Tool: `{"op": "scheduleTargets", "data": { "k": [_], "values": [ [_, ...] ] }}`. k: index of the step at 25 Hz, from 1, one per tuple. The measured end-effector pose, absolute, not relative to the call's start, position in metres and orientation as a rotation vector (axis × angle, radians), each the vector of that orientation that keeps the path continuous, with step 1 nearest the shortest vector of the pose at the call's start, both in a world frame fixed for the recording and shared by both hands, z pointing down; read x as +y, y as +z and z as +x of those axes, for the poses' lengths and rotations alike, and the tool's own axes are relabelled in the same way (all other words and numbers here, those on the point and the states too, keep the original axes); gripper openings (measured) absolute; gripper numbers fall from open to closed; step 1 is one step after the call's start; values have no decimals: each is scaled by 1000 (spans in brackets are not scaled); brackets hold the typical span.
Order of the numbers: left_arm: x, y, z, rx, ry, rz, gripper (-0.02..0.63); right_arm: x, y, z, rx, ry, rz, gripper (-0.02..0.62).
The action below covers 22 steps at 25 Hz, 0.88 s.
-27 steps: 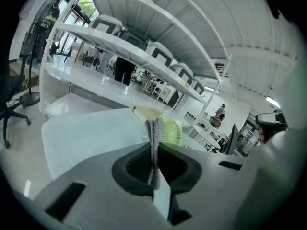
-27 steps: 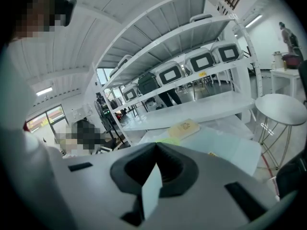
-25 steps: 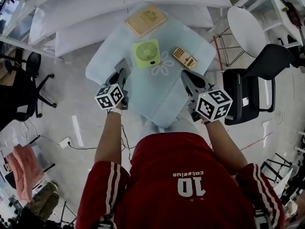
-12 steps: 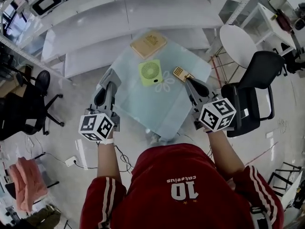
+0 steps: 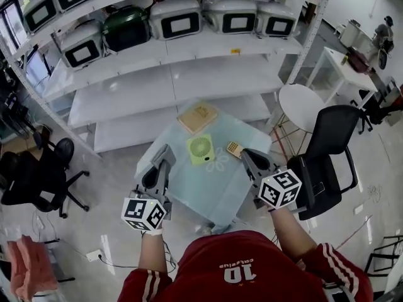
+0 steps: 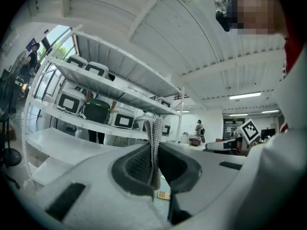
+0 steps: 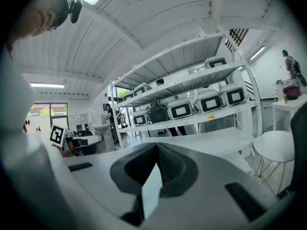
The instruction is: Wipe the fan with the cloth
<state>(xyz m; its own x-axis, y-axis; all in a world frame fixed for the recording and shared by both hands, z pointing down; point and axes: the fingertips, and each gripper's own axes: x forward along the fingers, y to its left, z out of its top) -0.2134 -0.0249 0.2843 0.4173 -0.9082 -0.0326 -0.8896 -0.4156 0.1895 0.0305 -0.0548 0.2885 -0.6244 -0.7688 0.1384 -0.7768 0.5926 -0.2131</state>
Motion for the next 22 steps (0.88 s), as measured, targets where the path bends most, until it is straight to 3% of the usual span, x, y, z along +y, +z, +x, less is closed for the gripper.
{"op": "scheduleTargets", "data": {
  "k": [17, 22],
  "values": [
    [40, 205, -155, -1702, -258, 2608, 25, -4, 209, 83, -2885, 271, 1344, 5],
    [72, 194, -114, -1780, -116, 2679, 25, 22, 194, 118, -2885, 229, 1365, 5]
  ]
}}
